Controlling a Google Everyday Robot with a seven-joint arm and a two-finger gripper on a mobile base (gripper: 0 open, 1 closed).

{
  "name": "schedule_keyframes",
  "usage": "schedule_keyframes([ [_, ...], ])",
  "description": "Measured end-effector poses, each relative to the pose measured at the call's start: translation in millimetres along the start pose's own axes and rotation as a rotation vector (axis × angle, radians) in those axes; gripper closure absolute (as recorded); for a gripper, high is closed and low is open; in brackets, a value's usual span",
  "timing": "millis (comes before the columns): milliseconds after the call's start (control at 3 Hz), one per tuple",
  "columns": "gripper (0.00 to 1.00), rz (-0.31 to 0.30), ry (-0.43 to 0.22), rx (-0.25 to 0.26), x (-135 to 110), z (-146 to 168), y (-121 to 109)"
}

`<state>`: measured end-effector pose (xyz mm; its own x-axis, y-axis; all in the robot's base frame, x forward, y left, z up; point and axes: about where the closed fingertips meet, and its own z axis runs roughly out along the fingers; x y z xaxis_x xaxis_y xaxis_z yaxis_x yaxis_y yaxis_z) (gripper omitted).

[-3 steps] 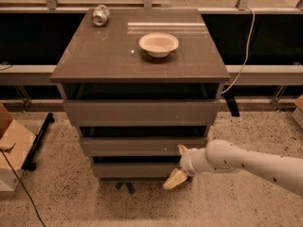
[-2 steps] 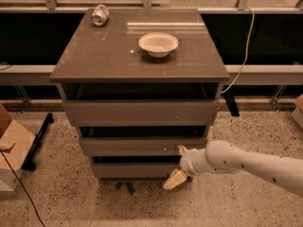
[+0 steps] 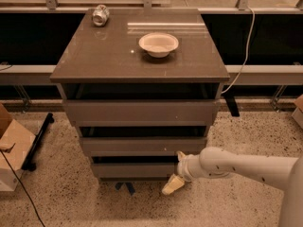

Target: Open bottom drawer

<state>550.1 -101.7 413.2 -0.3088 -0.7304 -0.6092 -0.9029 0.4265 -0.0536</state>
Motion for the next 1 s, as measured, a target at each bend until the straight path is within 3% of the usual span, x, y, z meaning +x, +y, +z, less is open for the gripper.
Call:
schedule_keyframes([
  [667,0.0,0.004,-0.02,0.027,40.2,48.2,1.7],
  [1000,0.0,0.048,-0.062,0.036,59.2,73.4,-7.7],
])
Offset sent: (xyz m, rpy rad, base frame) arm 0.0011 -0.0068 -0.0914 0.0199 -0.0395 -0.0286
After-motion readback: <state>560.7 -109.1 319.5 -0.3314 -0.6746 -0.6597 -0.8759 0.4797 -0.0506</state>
